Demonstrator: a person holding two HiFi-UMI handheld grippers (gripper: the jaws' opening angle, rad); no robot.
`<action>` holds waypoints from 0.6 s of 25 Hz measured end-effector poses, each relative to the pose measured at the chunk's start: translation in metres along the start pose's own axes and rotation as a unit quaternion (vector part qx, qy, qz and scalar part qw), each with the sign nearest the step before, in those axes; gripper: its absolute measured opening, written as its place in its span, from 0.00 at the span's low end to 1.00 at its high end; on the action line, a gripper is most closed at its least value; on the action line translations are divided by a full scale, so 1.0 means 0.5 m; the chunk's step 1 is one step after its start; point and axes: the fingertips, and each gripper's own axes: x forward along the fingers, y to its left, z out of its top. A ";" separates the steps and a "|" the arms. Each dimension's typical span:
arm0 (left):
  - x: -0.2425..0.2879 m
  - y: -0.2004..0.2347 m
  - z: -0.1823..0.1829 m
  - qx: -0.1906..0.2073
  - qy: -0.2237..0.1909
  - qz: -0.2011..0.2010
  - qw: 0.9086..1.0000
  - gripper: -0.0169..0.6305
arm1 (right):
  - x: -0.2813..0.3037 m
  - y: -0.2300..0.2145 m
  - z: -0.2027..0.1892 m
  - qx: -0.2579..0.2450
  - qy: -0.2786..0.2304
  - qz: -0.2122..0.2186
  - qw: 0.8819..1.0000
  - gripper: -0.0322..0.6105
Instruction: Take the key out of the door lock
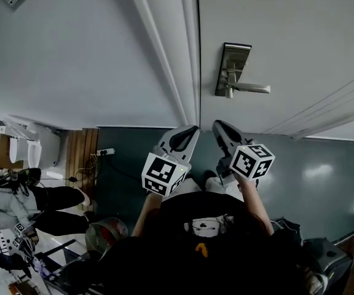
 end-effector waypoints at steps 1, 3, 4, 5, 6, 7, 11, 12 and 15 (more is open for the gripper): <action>-0.002 -0.003 -0.002 0.002 0.000 -0.006 1.000 0.04 | -0.004 -0.002 -0.001 0.001 -0.005 -0.005 1.000 0.07; -0.004 -0.004 -0.004 0.005 0.002 -0.018 1.000 0.04 | -0.004 -0.008 0.002 0.005 -0.014 -0.015 1.000 0.07; -0.002 -0.001 -0.004 0.007 0.002 -0.024 1.000 0.04 | 0.000 -0.013 0.007 0.008 -0.019 -0.020 1.000 0.07; 0.002 0.002 -0.005 0.009 0.003 -0.029 1.000 0.04 | 0.005 -0.021 0.012 0.012 -0.025 -0.025 0.999 0.07; 0.005 0.005 -0.005 0.010 0.004 -0.035 0.999 0.04 | 0.009 -0.030 0.018 0.017 -0.032 -0.030 0.999 0.07; 0.008 0.008 -0.006 0.012 0.005 -0.040 0.999 0.04 | 0.013 -0.038 0.025 0.021 -0.039 -0.035 0.998 0.07; 0.000 0.032 -0.007 0.019 0.007 -0.059 0.998 0.04 | 0.040 -0.047 0.041 0.041 -0.063 -0.050 0.996 0.07; 0.000 0.031 -0.010 0.022 0.007 -0.064 0.998 0.04 | 0.040 -0.053 0.040 0.047 -0.068 -0.054 0.995 0.07; 0.019 -0.001 -0.020 0.031 0.007 -0.079 0.996 0.04 | 0.018 -0.094 0.038 0.068 -0.081 -0.062 0.992 0.07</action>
